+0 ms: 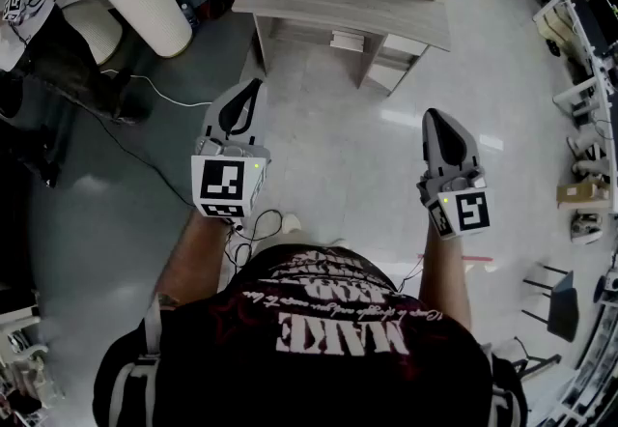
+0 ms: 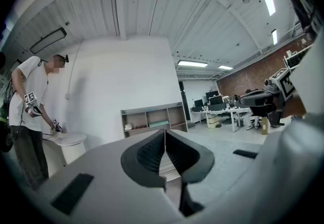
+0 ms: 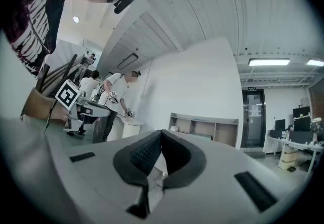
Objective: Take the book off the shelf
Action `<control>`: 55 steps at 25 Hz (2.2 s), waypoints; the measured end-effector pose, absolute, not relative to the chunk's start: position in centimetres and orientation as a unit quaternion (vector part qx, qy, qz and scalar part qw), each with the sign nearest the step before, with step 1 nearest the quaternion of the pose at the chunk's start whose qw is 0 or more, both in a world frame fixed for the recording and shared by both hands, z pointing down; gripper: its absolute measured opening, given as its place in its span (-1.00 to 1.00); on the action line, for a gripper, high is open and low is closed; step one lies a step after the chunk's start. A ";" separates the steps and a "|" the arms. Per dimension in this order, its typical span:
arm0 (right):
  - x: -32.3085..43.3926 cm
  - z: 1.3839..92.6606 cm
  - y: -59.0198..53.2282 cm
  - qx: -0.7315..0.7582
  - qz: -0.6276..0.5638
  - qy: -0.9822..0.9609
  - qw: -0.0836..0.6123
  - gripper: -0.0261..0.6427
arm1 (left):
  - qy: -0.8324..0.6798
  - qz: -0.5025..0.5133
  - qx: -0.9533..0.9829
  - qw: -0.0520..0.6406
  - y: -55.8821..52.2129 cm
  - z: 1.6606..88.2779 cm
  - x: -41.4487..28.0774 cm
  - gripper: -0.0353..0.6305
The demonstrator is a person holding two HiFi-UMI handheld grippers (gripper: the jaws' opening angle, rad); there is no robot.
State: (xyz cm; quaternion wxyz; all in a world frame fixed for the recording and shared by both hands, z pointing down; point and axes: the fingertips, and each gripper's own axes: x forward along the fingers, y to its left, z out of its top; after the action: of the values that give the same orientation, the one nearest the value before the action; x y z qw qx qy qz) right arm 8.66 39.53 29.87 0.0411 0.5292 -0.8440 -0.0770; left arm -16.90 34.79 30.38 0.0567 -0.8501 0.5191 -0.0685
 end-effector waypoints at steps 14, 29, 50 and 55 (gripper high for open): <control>8.2 32.3 38.8 0.564 -0.038 -0.824 0.036 -0.42 | 0.522 -0.056 -0.851 0.022 33.7 33.1 -20.3 -0.61; 9.9 34.9 33.7 0.590 0.010 -0.806 0.035 -0.29 | 0.514 -0.084 -0.854 -0.006 27.0 36.9 -21.3 -0.37; 16.3 34.7 10.3 0.514 0.013 -0.858 0.019 -0.29 | 0.519 -0.079 -0.851 -0.027 6.3 35.7 -11.2 -0.37; 18.3 35.8 7.2 0.497 0.016 -0.867 0.029 -0.31 | 0.538 -0.082 -0.839 -0.025 4.1 36.0 -9.3 -0.37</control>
State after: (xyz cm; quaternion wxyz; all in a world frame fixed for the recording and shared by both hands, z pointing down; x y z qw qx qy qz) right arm 18.27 7.18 35.82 0.0292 0.4968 -0.8672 0.0156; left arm -9.32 4.10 35.99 -0.0245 -0.8385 0.5382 -0.0815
